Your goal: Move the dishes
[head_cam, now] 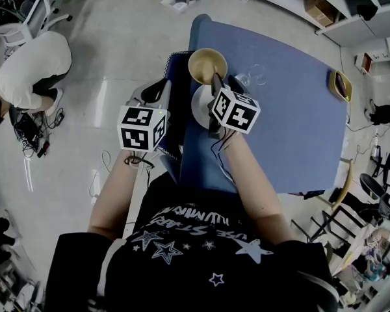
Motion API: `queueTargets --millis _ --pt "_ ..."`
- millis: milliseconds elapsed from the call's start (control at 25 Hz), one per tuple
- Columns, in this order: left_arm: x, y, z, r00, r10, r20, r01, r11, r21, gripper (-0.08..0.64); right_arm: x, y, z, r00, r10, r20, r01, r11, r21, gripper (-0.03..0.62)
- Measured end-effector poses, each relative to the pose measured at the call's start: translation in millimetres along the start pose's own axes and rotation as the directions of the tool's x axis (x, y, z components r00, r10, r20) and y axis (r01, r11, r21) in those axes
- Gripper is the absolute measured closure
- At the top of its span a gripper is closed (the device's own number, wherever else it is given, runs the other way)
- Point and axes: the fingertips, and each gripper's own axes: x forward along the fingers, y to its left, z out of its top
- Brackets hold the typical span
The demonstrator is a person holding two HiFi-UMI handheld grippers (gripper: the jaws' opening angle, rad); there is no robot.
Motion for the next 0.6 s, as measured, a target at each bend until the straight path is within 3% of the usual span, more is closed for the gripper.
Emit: queueTargets --millis 280,600 --pt "-18 -7 -8 0.999 -0.025 0.026 0.025 1.0 -0.003 0.538 -27 1 -3 0.999 -0.003 0.033 0.004 1.0 -0.017 0.407" --pt "-40 -25 -12 0.998 0.004 0.064 -0.003 1.0 -0.025 0.538 -62 -1 -1 0.997 0.06 0.054 -0.052 0.991 -0.124 0.462"
